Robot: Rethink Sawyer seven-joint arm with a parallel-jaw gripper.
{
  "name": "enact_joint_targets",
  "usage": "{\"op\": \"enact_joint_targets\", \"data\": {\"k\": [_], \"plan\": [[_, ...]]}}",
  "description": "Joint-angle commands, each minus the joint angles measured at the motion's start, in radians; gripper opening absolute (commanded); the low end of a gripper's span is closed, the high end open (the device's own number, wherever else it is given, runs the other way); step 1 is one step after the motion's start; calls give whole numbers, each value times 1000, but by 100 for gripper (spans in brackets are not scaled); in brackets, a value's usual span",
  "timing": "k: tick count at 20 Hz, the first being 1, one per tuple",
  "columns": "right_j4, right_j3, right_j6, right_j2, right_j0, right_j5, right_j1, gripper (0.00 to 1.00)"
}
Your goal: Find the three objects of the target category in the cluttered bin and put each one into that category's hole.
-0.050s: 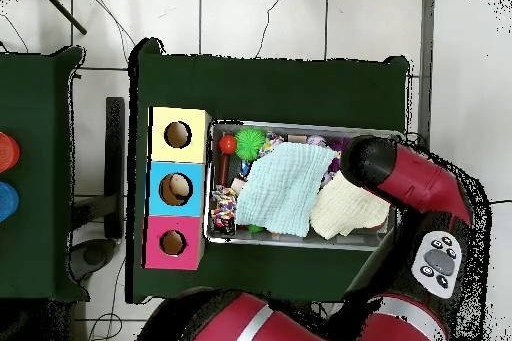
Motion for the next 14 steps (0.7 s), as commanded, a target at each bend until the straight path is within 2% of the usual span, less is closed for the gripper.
{"op": "enact_joint_targets", "data": {"k": [1,8,14], "plan": [[-136,63,-197,265,-45,-22,-32,0],[-232,66,-229,374,-100,-10,-53,0],[-319,82,-292,538,-190,4,-62,0]]}}
